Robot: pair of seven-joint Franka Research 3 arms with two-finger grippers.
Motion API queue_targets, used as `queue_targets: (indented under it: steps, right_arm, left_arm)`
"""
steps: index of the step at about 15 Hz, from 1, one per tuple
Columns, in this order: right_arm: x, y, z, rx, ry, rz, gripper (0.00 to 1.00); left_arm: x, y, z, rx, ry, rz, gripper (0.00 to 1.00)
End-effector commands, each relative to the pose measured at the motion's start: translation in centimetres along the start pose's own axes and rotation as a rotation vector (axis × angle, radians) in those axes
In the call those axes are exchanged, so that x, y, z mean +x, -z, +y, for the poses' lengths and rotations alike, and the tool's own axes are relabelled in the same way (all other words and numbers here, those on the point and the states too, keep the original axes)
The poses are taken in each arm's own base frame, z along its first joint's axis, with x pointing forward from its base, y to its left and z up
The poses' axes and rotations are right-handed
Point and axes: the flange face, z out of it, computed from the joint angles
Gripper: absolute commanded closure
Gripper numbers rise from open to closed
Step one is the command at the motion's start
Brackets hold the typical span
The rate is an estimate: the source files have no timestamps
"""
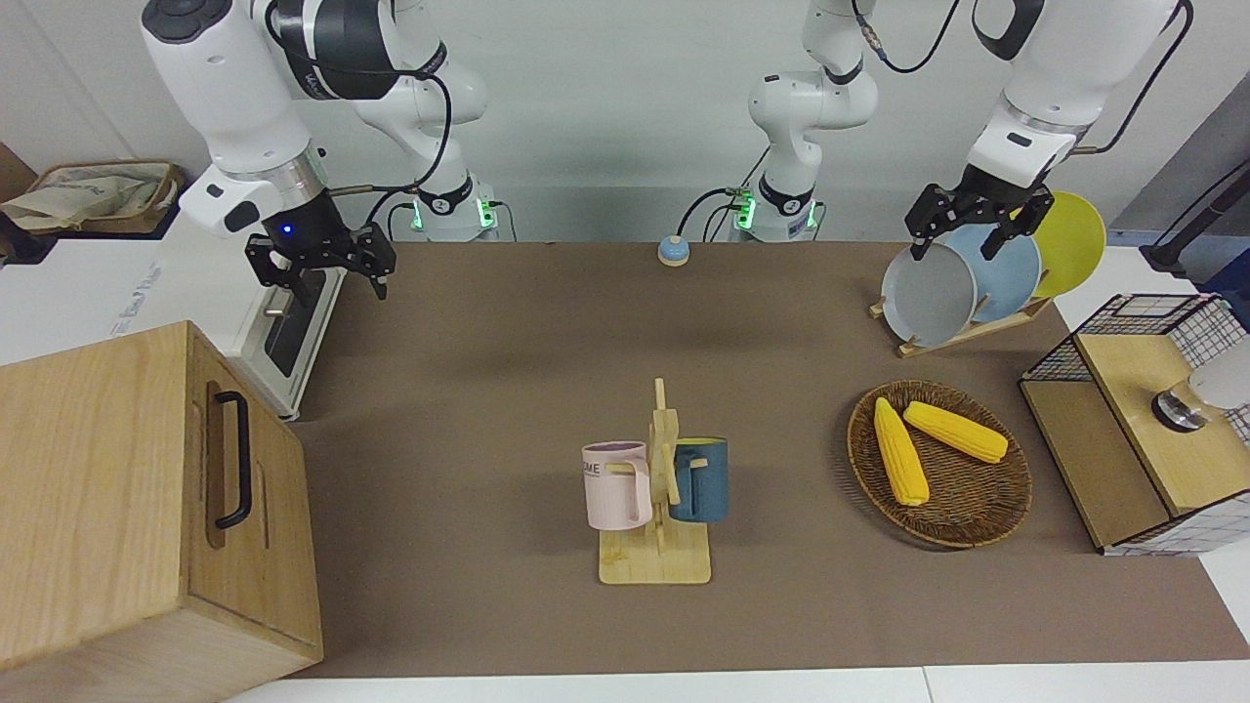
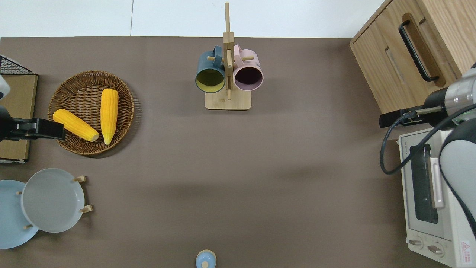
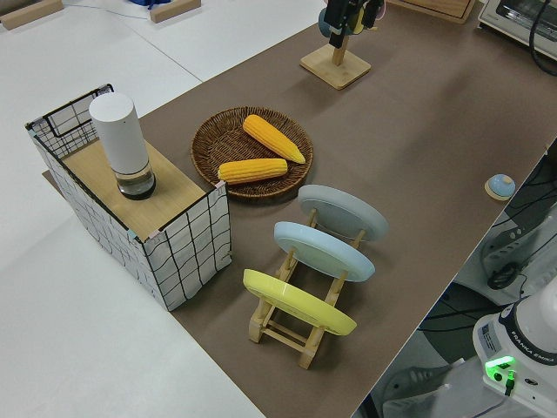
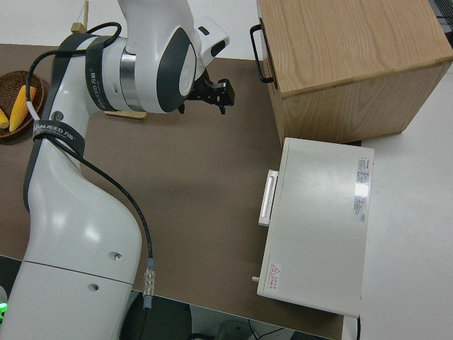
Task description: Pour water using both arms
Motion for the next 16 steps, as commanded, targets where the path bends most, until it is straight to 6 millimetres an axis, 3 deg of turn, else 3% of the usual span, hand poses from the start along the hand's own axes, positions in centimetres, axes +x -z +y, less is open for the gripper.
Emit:
queue_targets:
  steps: [1,7,11,16]
  right_arm:
    - [1.2,0.3,-2.8,0.004,0.082,0.071,0.009]
    - [2.0,0.8,-9.1,-0.048,0.236,0.18,0.013]
    - [2.5,0.3,-11.3,-0.053,0.308,0.27,0.013]
    - [1.2,-2.7,-14.3,-0.042,0.354,0.366,0.013]
  left_arm:
    - [-0.3,-0.4,-2.5,0.016,-0.019,-0.012,0.0]
    - [0.1,-1.1,-8.4,0.026,-0.07,-0.008,0.0]
    - [0.1,-1.8,-13.0,0.034,-0.097,0.018,0.0]
    - [0.3,-3.3,-18.7,0.064,-0.149,0.032,0.0]
